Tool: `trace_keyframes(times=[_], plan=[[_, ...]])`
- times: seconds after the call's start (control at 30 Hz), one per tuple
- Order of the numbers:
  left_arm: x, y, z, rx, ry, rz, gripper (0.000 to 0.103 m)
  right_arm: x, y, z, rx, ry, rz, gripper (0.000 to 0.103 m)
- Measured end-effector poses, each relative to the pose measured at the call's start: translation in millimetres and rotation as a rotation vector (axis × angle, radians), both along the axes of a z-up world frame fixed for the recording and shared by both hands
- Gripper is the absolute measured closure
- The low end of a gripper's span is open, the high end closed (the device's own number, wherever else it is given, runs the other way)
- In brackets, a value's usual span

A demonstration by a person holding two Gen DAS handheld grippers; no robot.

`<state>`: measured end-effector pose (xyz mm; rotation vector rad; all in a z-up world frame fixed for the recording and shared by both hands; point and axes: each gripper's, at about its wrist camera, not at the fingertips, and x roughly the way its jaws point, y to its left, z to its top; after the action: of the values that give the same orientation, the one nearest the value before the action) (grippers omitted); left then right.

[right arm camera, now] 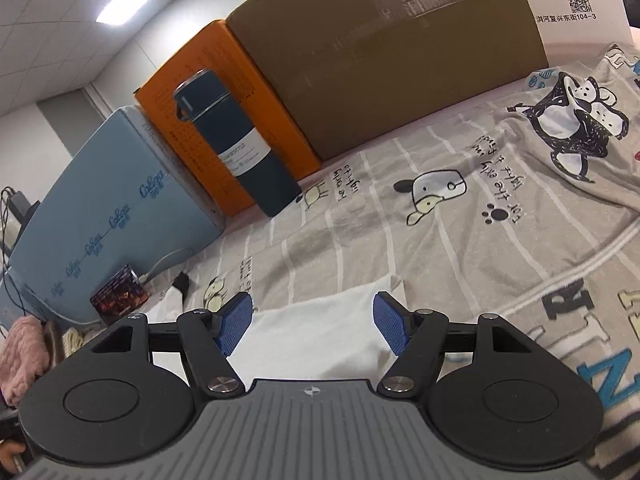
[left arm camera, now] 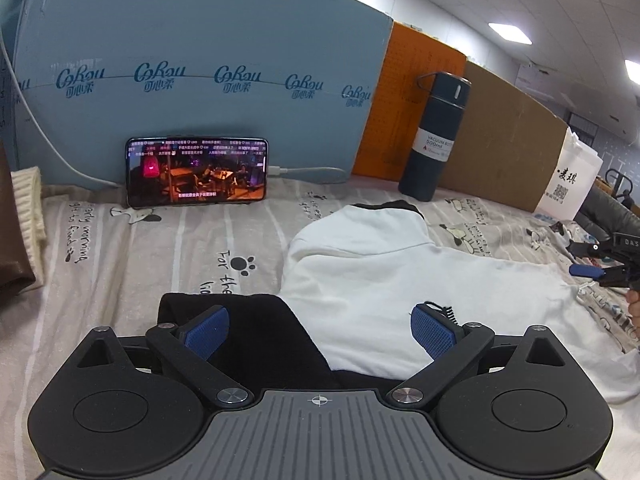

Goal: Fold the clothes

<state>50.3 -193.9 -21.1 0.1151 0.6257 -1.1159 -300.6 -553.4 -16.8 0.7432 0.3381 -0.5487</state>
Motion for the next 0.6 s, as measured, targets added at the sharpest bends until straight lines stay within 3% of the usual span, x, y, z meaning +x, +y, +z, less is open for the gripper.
trace_keyframes(times=[0.37,0.47,0.6], plan=[[2.3,-2.5,-4.5,0.011,0.012,-0.005,0.004,13.9,-25.3,-13.8,0.008,0.069,-0.005,0.040],[2.5,-3.0,-5.6,0.013,0.014,-0.005,0.004,13.1,-25.5,-15.6,0.030,0.049,0.033,0.055],[2.3,-4.4,-6.9,0.019,0.014,-0.008,0.004,15.3,-25.2,-12.8,0.014,0.066,0.050,0.059]])
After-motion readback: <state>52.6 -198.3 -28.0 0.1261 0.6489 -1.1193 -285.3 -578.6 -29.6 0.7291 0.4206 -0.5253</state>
